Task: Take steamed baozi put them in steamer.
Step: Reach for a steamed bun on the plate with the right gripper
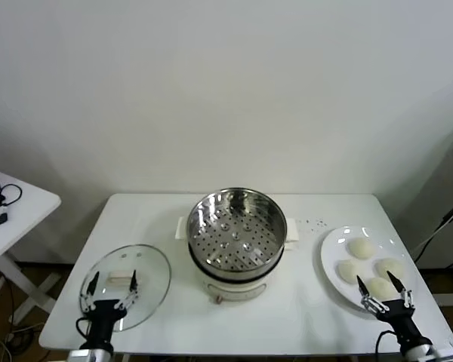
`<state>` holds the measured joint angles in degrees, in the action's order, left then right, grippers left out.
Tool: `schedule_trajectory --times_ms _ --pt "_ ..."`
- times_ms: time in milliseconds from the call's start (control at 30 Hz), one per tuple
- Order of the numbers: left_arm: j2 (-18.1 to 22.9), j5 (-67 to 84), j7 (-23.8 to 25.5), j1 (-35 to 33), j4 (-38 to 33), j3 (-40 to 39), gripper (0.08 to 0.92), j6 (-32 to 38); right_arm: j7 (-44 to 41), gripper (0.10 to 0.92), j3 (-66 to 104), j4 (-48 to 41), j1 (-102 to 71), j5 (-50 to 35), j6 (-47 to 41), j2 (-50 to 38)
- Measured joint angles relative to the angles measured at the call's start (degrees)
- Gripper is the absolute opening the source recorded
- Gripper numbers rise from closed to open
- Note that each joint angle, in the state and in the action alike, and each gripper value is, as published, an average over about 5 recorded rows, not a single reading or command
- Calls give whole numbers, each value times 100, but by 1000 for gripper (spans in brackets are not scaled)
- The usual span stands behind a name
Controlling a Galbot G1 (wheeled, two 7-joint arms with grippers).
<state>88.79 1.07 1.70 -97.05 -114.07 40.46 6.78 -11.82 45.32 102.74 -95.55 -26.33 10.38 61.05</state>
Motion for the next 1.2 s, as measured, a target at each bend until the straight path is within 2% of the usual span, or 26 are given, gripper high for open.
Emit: schedule_trajectory --times_ms 300,533,867,1200 --pt "-102 -84 -167 38 4 -145 823 -30 -467 823 -95 -288 834 250 -627 -756" --pt "-205 -99 -302 106 -35 -285 823 -80 -1422 823 -847 -1042 2149 593 -966 -1828" --pt "-327 -27 -421 219 -121 -324 823 -229 -3437 823 -3718 -2635 5398 1339 -770 -3048" --pt "-380 4 -456 328 -84 -385 823 -365 -5075 823 -6592 -4025 8259 2408 -369 -3152"
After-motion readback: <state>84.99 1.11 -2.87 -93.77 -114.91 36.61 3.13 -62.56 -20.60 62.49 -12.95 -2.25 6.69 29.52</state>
